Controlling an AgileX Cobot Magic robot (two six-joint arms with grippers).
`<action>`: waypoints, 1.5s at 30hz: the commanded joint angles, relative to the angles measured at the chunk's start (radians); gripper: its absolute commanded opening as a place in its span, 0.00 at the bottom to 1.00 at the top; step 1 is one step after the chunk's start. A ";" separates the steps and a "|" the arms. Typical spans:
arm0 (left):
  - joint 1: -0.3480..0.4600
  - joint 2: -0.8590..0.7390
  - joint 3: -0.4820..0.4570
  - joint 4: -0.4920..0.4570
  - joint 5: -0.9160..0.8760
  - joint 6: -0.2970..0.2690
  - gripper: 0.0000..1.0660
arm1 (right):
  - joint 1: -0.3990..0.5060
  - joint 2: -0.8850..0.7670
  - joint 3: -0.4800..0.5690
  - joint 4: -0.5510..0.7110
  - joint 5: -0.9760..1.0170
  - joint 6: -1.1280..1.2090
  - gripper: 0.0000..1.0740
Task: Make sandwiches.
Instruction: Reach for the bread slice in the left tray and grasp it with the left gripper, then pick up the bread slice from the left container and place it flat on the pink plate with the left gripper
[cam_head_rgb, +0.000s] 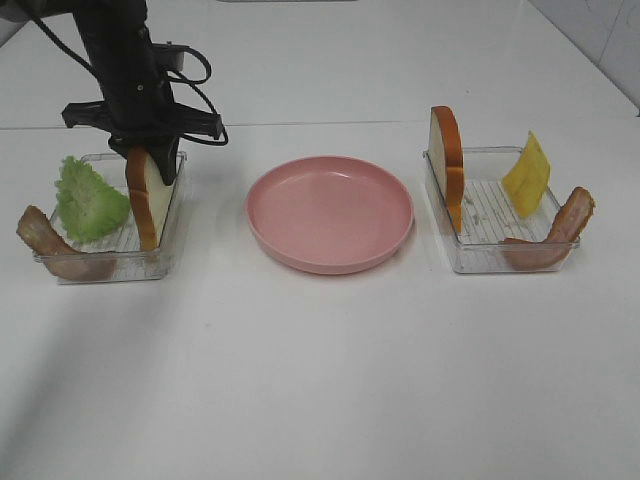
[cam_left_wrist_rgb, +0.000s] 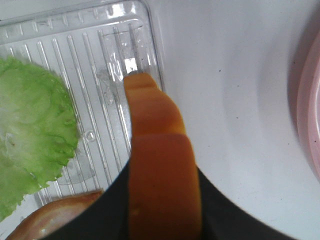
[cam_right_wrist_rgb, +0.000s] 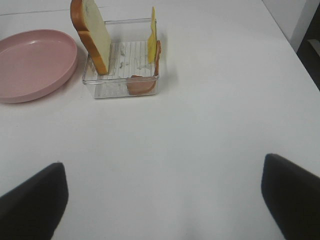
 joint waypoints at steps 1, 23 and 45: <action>-0.006 -0.018 -0.006 -0.006 0.095 -0.020 0.00 | -0.005 -0.032 0.003 -0.007 -0.010 -0.004 0.92; -0.006 -0.257 -0.005 -0.170 0.060 -0.027 0.00 | -0.005 -0.032 0.003 -0.007 -0.010 -0.004 0.92; -0.184 0.011 -0.005 -0.561 -0.393 0.141 0.00 | -0.005 -0.031 0.003 -0.006 -0.010 -0.004 0.92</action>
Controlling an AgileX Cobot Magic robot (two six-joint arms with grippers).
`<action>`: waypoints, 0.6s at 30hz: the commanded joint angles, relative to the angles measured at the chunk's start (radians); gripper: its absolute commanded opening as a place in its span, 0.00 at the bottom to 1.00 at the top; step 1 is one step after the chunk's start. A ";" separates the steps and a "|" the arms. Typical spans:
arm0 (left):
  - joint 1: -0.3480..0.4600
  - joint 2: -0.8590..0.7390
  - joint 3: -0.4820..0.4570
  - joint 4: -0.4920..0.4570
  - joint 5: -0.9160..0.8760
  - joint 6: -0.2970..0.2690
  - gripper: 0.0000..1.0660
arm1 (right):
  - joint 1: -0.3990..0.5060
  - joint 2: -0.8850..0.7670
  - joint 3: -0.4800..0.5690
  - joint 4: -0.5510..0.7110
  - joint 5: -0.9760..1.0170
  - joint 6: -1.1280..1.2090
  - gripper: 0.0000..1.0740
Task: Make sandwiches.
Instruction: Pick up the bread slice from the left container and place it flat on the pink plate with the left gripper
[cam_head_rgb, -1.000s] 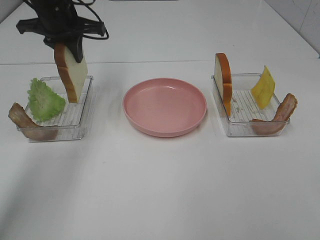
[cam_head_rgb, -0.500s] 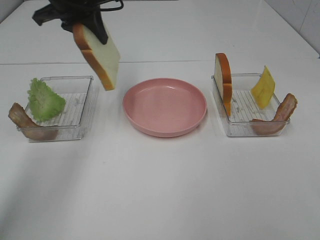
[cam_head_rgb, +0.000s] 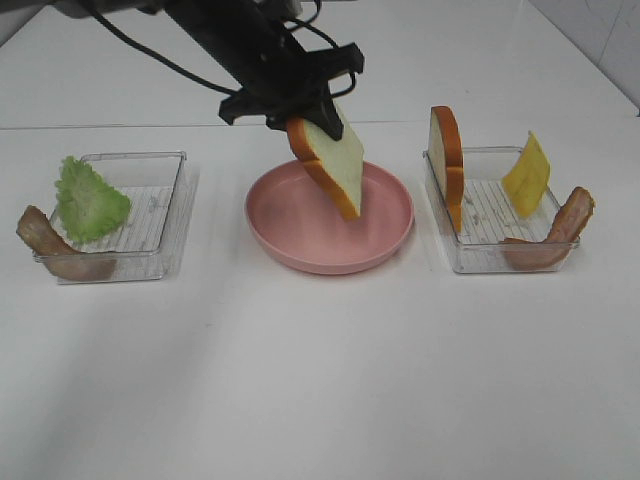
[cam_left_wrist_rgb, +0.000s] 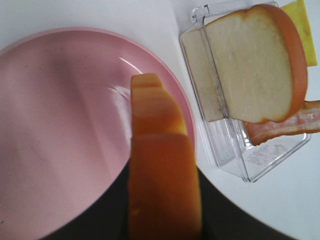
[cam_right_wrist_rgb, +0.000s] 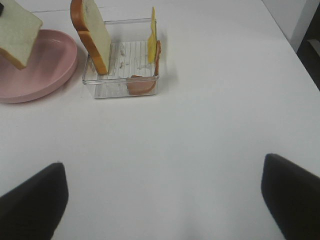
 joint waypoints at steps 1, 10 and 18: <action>-0.027 0.052 -0.005 -0.038 -0.065 0.004 0.00 | -0.005 -0.031 0.003 -0.006 -0.010 -0.004 0.92; -0.033 0.105 -0.005 -0.072 -0.119 0.003 0.00 | -0.005 -0.031 0.003 -0.006 -0.010 -0.004 0.92; -0.033 0.147 -0.005 -0.074 -0.126 0.011 0.00 | -0.005 -0.031 0.003 -0.006 -0.010 -0.004 0.92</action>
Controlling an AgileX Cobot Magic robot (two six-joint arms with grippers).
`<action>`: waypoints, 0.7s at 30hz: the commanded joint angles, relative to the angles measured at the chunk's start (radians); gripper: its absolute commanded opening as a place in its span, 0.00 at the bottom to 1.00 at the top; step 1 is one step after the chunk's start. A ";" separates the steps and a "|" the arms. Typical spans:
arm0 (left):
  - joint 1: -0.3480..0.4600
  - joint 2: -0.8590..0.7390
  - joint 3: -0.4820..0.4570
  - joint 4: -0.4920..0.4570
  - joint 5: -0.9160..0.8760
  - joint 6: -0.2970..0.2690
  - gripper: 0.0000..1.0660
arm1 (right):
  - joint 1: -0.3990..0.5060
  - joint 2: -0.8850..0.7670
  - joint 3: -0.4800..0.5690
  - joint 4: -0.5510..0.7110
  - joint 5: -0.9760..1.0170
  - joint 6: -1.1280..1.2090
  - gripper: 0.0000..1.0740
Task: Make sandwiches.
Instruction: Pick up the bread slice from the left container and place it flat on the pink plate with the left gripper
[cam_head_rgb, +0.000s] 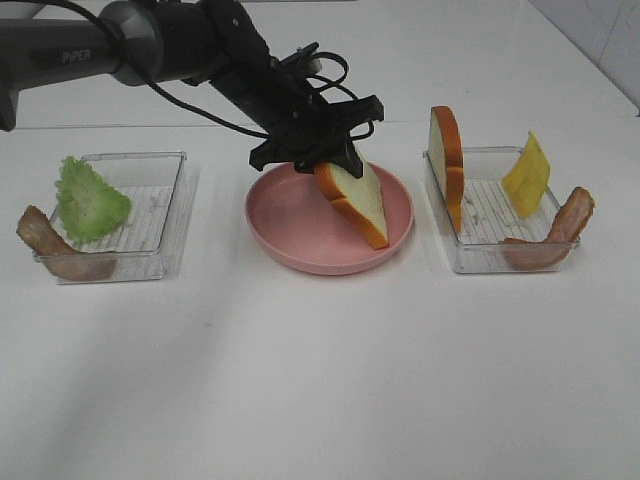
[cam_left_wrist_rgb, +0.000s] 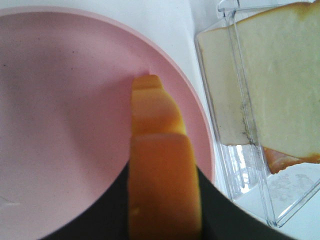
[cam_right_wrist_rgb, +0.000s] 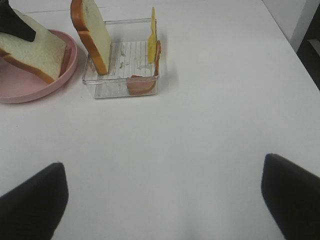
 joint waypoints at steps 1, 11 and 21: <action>-0.004 0.030 -0.002 0.002 0.003 0.007 0.00 | -0.005 -0.031 0.003 -0.006 -0.010 -0.004 0.92; -0.002 0.033 -0.027 0.037 0.051 0.007 0.31 | -0.005 -0.031 0.003 -0.006 -0.010 -0.004 0.92; -0.002 0.033 -0.132 0.183 0.180 -0.071 0.68 | -0.005 -0.031 0.003 -0.006 -0.010 -0.004 0.92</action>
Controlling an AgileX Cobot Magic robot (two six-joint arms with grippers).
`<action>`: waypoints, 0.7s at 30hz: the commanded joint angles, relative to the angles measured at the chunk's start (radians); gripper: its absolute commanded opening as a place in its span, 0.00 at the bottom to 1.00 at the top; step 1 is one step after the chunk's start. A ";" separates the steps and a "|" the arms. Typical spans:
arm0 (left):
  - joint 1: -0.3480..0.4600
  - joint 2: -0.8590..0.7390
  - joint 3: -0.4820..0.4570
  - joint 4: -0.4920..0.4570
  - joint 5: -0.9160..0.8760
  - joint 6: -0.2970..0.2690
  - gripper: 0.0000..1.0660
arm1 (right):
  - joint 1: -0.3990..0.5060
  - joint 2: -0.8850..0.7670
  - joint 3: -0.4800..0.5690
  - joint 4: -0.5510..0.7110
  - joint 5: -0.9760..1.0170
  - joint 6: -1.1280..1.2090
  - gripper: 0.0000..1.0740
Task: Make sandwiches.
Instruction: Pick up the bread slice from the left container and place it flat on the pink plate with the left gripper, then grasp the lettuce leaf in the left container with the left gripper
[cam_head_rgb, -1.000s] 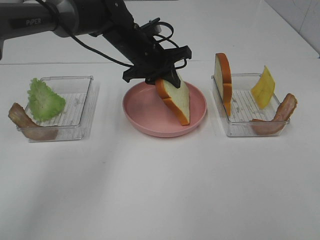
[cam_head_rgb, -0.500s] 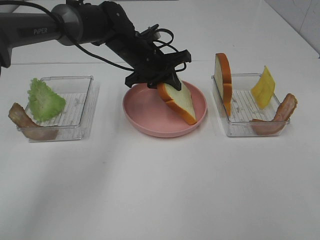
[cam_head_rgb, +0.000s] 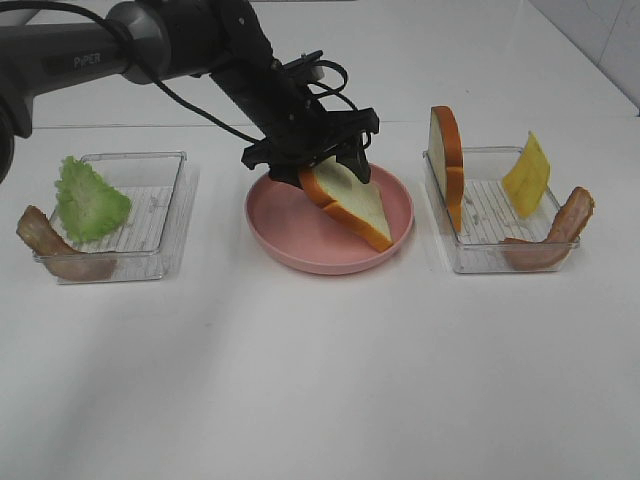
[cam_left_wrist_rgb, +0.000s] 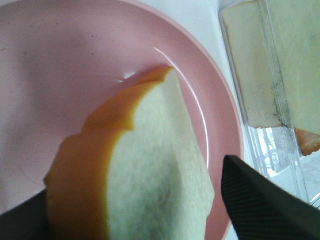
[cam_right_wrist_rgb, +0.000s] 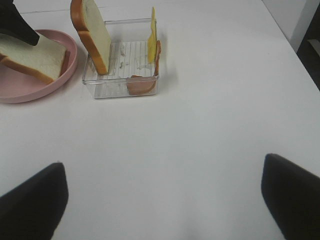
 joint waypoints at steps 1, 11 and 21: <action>-0.004 -0.001 -0.074 0.153 0.111 -0.077 0.69 | -0.005 -0.031 0.003 -0.006 -0.010 -0.004 0.92; -0.004 -0.001 -0.234 0.412 0.370 -0.176 0.77 | -0.005 -0.031 0.003 -0.006 -0.010 -0.004 0.92; -0.004 -0.067 -0.276 0.444 0.439 -0.167 0.82 | -0.005 -0.031 0.003 -0.006 -0.010 -0.004 0.92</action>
